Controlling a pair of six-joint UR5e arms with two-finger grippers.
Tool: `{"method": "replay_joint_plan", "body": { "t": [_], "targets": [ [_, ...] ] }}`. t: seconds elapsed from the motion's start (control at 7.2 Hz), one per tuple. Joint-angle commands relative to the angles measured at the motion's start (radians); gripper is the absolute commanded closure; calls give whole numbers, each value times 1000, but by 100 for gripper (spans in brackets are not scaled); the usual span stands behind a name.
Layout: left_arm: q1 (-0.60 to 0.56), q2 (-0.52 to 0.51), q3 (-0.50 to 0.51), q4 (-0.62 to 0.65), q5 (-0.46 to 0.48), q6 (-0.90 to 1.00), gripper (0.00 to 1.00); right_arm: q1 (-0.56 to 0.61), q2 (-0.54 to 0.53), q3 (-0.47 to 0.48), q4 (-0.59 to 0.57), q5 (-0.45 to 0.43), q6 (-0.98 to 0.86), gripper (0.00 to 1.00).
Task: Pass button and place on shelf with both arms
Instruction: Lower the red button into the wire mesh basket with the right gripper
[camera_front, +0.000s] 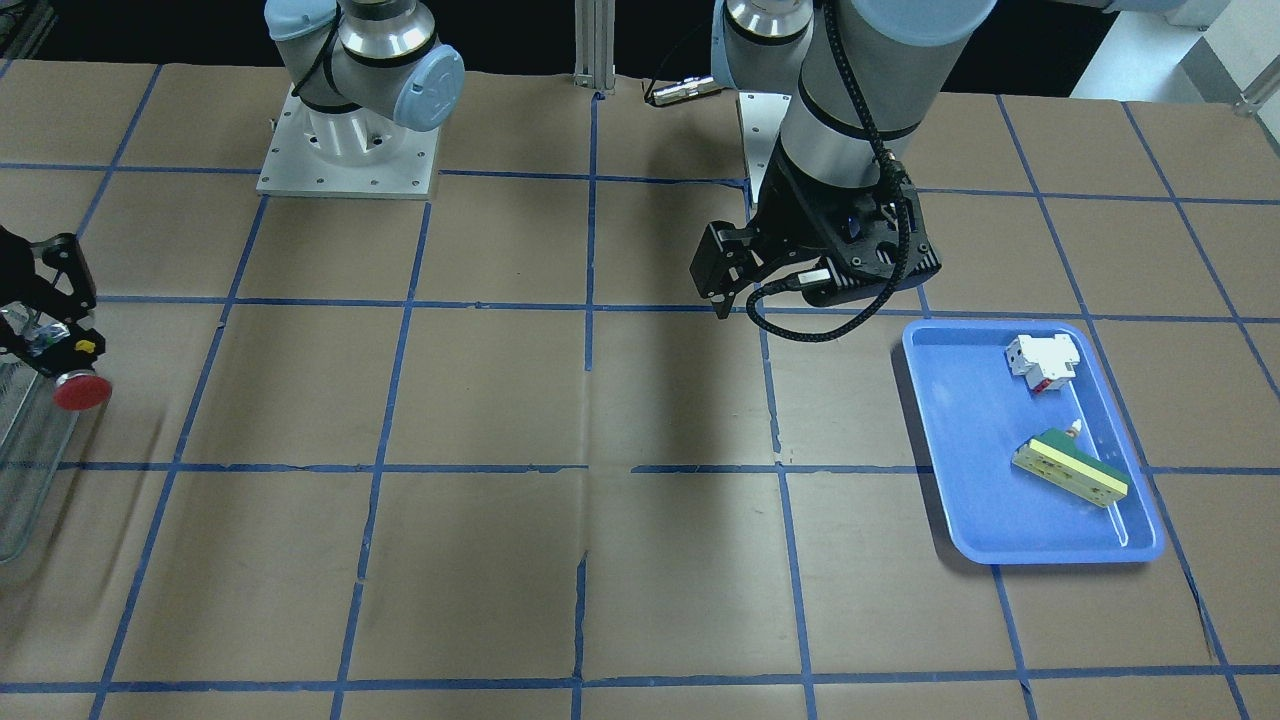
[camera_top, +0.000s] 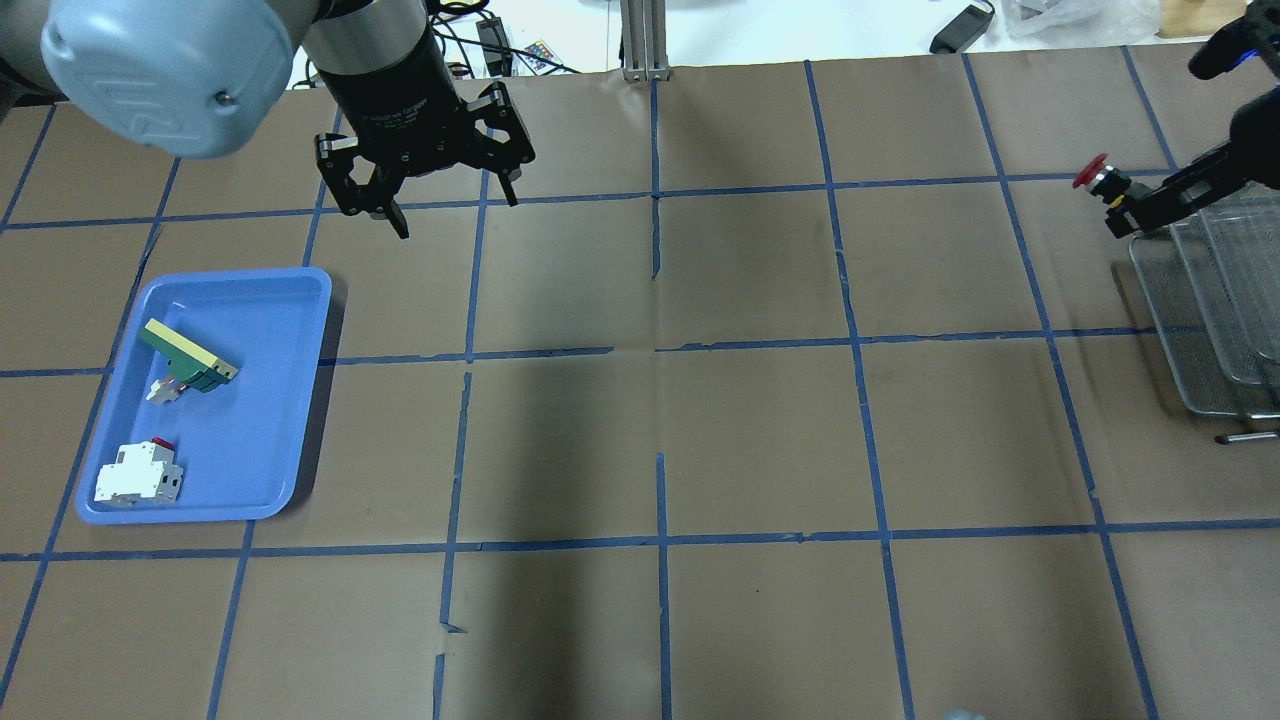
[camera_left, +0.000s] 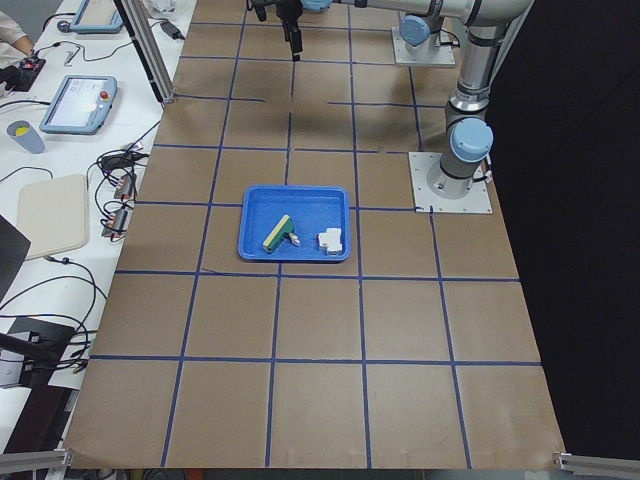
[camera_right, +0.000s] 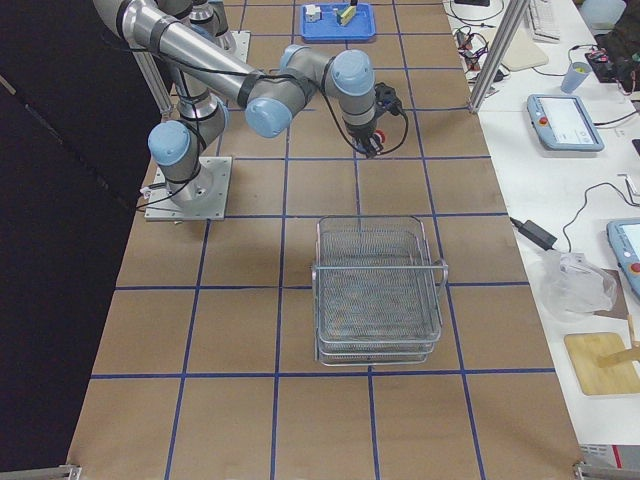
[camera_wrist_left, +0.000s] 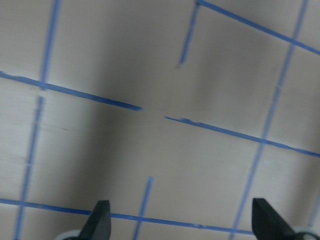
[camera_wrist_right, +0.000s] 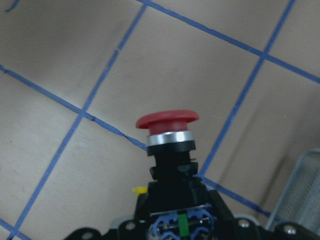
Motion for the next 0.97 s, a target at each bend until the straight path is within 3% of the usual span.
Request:
{"method": "replay_joint_plan", "body": {
  "t": [0.0, 0.28, 0.56, 0.69, 0.83],
  "targets": [
    [3, 7, -34, 6, 72, 16, 0, -64, 18, -6, -24, -130, 168, 100],
    [2, 17, -43, -1, 72, 17, 0, -72, 87, -6, -188, -246, 209, 100],
    [0, 51, -43, -33, 71, 17, 0, -114, 123, -6, -222, -280, 236, 100],
    [0, 71, -42, -46, 71, 17, 0, -114, 124, -5, -224, -311, 298, 97],
    [2, 82, -43, -50, 71, 17, 0, -114, 124, -2, -224, -319, 323, 86]
  ]
}}
